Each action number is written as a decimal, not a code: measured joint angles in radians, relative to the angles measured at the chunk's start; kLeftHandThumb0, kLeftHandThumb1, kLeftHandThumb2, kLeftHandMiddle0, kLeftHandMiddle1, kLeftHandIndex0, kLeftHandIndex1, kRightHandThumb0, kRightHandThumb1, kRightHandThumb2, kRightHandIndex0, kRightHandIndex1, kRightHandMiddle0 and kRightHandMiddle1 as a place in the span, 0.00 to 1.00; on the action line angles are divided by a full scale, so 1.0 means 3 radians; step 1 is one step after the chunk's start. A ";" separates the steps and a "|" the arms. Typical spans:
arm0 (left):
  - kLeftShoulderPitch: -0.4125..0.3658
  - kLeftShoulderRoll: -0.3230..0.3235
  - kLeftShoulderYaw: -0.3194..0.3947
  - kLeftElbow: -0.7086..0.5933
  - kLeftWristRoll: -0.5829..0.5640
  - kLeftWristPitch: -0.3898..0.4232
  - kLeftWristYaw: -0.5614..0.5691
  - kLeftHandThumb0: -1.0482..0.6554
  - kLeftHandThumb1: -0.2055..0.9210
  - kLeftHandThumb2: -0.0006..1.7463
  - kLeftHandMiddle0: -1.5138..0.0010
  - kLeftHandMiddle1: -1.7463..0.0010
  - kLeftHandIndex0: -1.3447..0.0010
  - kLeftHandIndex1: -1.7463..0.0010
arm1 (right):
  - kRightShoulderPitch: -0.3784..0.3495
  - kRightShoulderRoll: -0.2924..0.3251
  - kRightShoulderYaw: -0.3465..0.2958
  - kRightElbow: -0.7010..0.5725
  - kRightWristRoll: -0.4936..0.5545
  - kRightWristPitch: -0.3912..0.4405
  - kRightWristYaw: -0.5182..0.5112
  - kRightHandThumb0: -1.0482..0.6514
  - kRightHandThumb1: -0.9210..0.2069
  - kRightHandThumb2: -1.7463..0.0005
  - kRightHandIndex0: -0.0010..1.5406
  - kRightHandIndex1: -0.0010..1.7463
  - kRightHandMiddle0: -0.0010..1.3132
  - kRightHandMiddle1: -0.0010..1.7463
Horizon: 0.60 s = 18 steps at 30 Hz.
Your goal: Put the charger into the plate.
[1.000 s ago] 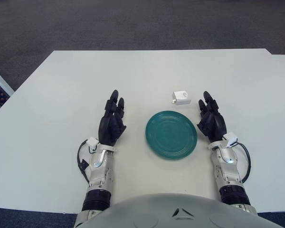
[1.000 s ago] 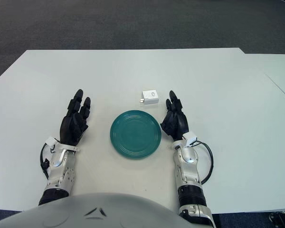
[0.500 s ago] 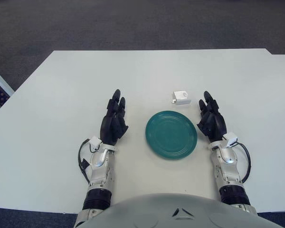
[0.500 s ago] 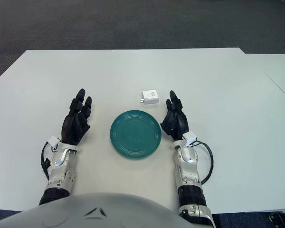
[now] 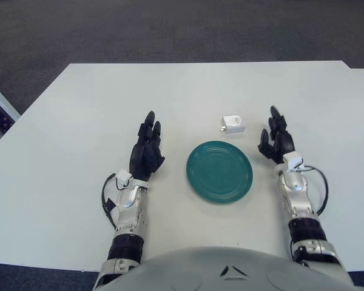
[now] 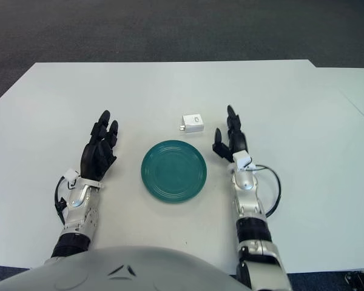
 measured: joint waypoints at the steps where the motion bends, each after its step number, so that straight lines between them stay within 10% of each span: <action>1: -0.0010 0.0000 -0.0015 0.0018 0.0048 -0.0054 0.0000 0.02 1.00 0.51 1.00 1.00 1.00 0.94 | -0.0068 -0.0072 0.0048 0.0049 -0.0161 -0.0016 -0.0096 0.08 0.00 0.63 0.06 0.00 0.00 0.17; 18: -0.0026 0.0006 -0.0158 0.0053 0.0196 -0.0218 -0.0017 0.03 1.00 0.54 1.00 1.00 1.00 0.98 | -0.0987 -0.0272 0.0804 0.0596 -0.1240 0.0052 -0.0788 0.05 0.00 0.64 0.06 0.00 0.00 0.21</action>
